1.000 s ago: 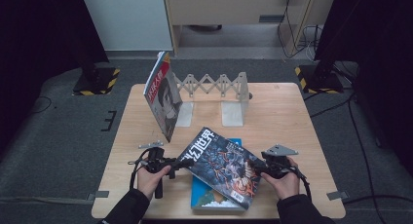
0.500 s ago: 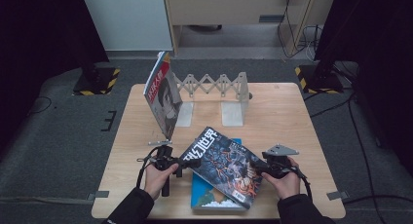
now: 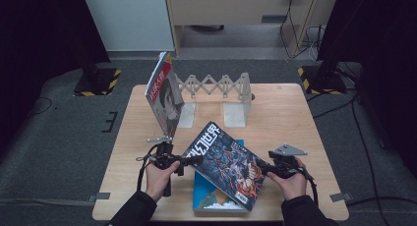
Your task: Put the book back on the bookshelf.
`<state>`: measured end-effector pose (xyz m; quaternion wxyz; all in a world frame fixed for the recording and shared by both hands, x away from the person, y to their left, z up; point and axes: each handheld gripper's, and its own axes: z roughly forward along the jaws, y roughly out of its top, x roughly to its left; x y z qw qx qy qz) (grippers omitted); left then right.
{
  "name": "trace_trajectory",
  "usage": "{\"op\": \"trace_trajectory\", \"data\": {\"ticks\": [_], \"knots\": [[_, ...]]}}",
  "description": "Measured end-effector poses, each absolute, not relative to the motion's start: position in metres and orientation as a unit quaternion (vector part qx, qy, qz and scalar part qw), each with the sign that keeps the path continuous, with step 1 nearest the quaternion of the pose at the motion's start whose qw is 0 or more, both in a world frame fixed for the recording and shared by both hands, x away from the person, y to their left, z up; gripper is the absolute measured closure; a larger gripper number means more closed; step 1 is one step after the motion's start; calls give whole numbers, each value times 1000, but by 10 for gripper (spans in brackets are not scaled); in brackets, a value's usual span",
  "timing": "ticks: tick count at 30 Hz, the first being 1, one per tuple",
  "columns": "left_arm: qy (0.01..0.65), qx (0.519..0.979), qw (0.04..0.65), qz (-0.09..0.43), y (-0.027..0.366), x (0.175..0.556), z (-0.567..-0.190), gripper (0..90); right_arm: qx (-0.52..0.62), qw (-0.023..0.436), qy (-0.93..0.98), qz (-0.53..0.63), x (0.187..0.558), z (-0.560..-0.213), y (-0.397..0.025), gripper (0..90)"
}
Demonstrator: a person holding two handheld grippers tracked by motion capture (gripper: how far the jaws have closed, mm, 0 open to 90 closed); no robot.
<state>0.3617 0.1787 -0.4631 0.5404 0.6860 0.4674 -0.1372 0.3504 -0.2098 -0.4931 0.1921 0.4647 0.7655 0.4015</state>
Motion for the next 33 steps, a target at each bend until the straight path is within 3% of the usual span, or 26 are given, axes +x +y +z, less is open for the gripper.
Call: {"op": "trace_trajectory", "data": {"ticks": [21,33], "knots": [[468,656,580,-115,175,372,-403,810,507,222,742,379,358,-497,-250,343],[432,683,589,-31,169,369,-347,816,526,224,732,371,362,-502,-264,338]]}}
